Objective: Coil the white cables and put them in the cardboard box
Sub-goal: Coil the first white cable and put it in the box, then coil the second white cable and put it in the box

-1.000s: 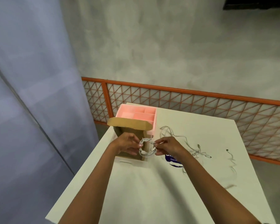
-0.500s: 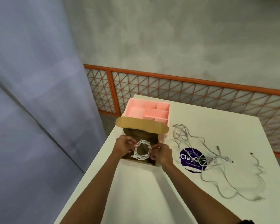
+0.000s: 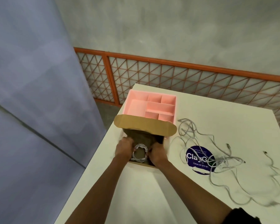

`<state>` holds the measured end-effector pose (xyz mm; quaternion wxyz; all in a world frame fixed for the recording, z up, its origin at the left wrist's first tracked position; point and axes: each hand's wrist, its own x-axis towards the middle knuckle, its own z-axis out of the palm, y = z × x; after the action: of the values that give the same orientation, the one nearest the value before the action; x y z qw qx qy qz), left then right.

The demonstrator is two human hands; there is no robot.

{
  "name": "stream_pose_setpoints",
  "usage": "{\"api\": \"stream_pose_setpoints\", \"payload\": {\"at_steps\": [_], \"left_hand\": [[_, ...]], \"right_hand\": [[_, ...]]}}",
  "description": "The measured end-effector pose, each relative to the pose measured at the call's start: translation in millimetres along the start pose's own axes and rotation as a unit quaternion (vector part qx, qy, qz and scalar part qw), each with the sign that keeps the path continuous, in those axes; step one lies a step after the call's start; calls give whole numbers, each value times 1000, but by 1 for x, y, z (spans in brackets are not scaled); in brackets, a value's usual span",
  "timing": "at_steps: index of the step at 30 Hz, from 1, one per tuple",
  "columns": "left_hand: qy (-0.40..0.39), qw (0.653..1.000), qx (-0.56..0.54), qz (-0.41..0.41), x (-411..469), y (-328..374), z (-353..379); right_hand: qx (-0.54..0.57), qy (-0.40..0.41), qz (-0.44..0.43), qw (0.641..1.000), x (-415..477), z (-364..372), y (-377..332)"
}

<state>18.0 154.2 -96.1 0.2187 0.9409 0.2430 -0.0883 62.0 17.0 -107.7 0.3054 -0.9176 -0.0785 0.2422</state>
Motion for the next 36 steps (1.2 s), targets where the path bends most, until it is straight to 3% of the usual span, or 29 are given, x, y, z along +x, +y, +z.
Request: {"api": "stream_pose_setpoints", "payload": {"at_steps": [5,10,14,17,24,32,36], "left_hand": [[-12,1000,0,-7,1,-2,7],[0,999,-45,-4,-5,-3,9],[33,995,-68,59,-27,12,8],[35,990,-82,109,-50,36,12],[-41,971,-147,183,-86,113,39],[-79,989,-61,109,-79,169,75],[-78,994,-48,54,-72,185,85]], "right_hand": [[-45,-27,-18,998,0,1,-1],[-5,-28,-57,998,-18,-17,2],[77,-36,-108,990,-46,-48,19],[64,-52,-124,989,-59,-69,44],[70,-49,-52,995,-77,-113,111],[54,48,-13,997,-76,-141,155],[60,34,0,998,-69,-140,162]]}}
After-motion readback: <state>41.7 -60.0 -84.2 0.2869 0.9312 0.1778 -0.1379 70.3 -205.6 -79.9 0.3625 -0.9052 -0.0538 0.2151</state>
